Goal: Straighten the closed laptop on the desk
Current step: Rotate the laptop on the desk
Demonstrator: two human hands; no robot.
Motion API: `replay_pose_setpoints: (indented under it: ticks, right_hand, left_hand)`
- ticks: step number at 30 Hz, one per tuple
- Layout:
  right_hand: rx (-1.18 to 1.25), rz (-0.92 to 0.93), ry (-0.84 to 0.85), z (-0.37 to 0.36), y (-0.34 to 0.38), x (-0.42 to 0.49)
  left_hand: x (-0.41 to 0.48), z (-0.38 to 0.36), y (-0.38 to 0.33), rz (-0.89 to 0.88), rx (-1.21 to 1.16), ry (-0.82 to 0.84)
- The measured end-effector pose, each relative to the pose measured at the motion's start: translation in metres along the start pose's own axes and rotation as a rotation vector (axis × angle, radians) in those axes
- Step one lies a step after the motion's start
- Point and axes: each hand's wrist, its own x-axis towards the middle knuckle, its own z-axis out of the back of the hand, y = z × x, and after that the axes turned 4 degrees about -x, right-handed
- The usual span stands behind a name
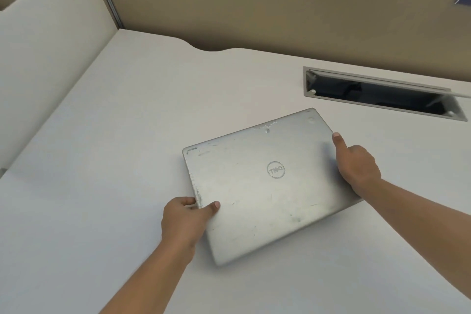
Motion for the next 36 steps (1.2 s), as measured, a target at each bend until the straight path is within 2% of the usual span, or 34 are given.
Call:
replay_pose_setpoints:
  ticks: [23,31,36]
  right_hand:
    - [0.068,0.041,-0.054,-0.006,-0.026,-0.004]
    - [-0.010,-0.003,-0.127,0.001,-0.027,-0.006]
    - [0.077,-0.003,-0.113,-0.002,-0.026,-0.007]
  left_hand:
    - [-0.014,-0.013,0.016,-0.055,0.046,0.019]
    - [-0.011,-0.015,0.010,-0.039,0.120,0.044]
    - [-0.011,-0.015,0.009,-0.056,0.173,0.052]
